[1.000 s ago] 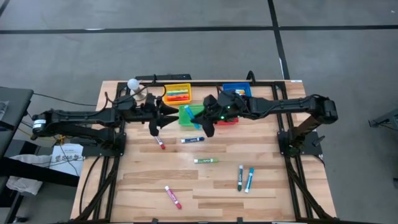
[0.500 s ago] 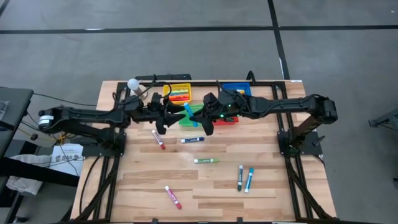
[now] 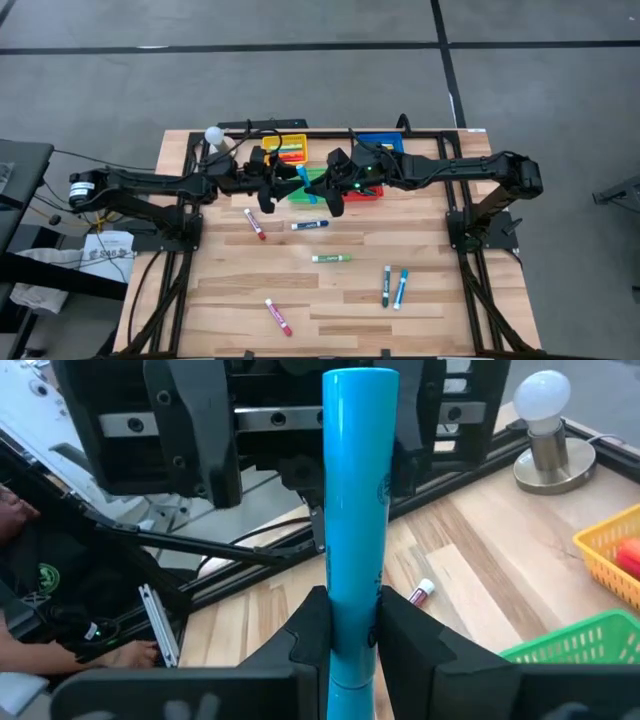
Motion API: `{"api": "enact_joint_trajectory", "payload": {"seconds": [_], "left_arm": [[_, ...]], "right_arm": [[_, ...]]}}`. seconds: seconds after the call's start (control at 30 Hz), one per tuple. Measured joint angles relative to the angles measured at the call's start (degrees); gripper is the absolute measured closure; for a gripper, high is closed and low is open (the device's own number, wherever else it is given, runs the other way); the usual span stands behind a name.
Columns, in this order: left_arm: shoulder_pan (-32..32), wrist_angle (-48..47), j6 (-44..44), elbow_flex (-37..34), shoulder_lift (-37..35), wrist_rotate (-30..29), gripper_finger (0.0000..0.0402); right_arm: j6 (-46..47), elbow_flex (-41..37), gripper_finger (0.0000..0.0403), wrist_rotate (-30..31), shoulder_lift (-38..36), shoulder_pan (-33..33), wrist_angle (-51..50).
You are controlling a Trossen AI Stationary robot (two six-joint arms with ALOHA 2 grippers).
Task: Pick & Place Markers
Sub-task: Put the blue highlighter into the yellow bin
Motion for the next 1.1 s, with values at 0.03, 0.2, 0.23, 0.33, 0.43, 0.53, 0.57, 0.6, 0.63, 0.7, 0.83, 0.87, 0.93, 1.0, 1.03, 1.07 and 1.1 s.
{"api": "enact_joint_trajectory", "payload": {"seconds": [0.03, 0.2, 0.23, 0.33, 0.43, 0.53, 0.57, 0.6, 0.63, 0.7, 0.83, 0.87, 0.93, 1.0, 1.03, 1.07, 1.1], "left_arm": [[0.08, 0.22, -0.11, 0.06, 0.41, 0.16, 0.0188], [0.08, 0.01, -0.35, 0.08, 1.44, 0.31, 0.0196], [0.08, 0.18, -0.35, 0.08, 1.42, 0.32, 0.0203], [0.08, 0.26, -0.27, 0.08, 1.37, 0.24, 0.0235], [0.15, 0.50, -0.26, 0.08, 1.35, -0.04, 0.0282], [0.16, 0.49, -0.31, 0.06, 1.35, -0.10, 0.0331], [0.15, 0.53, -0.33, 0.06, 1.35, -0.06, 0.0335], [0.14, 0.55, -0.31, 0.06, 1.35, 0.05, 0.0335], [0.13, 0.60, -0.26, 0.06, 1.35, 0.13, 0.0335], [0.08, 0.65, -0.20, 0.06, 1.35, -0.20, 0.0335], [0.08, 0.73, -0.16, 0.06, 1.35, -0.87, 0.0335], [0.08, 0.77, -0.12, 0.06, 1.35, -0.95, 0.0335], [0.08, 1.29, -0.07, 0.06, 1.34, -1.12, 0.0335], [0.10, 1.90, -0.15, 0.08, 1.16, -1.20, 0.0335], [0.10, 1.90, -0.13, 0.08, 1.16, -1.41, 0.0335], [0.10, 1.62, -0.11, 0.08, 1.16, -1.64, 0.0335], [0.10, 1.43, -0.01, 0.08, 1.21, -1.85, 0.0335]], "right_arm": [[0.00, -0.02, 0.0353, 0.00, 0.00, 0.00, 0.04], [0.00, 0.00, 0.0353, 0.04, 0.00, -0.02, 0.13], [0.00, 0.00, 0.0353, 0.04, 0.00, -0.02, 0.27], [0.00, 0.00, 0.0353, -0.02, 0.00, -0.02, 0.28], [-0.07, 0.00, 0.0353, -0.26, 0.00, 0.01, 0.57], [-0.25, 0.00, 0.0353, -0.30, 0.00, 0.25, 0.57], [-0.31, 0.00, 0.0353, -0.20, 0.00, 0.47, 0.57], [-0.53, 0.00, 0.0352, -0.05, 0.00, 0.57, 0.52], [-0.92, 0.00, 0.0351, -0.01, 0.00, 0.65, 0.52], [-1.42, 0.00, 0.0347, 0.01, 0.00, 0.85, 0.52], [-2.02, 0.00, 0.0330, 0.00, 0.00, 0.87, 0.48], [-2.50, 0.00, 0.0324, 0.00, 0.00, 0.85, 0.48], [-3.61, 0.00, 0.0311, -0.27, 0.00, 0.85, -0.07], [-4.78, -0.02, 0.0296, -2.11, 0.01, 0.50, -1.10], [-4.98, -0.04, 0.0287, -3.27, 0.02, 0.20, -1.65], [-4.98, -0.04, 0.0278, -4.24, 0.02, -0.04, -2.19], [-4.96, -0.04, 0.0268, -4.72, 0.02, -0.40, -3.16]]}}
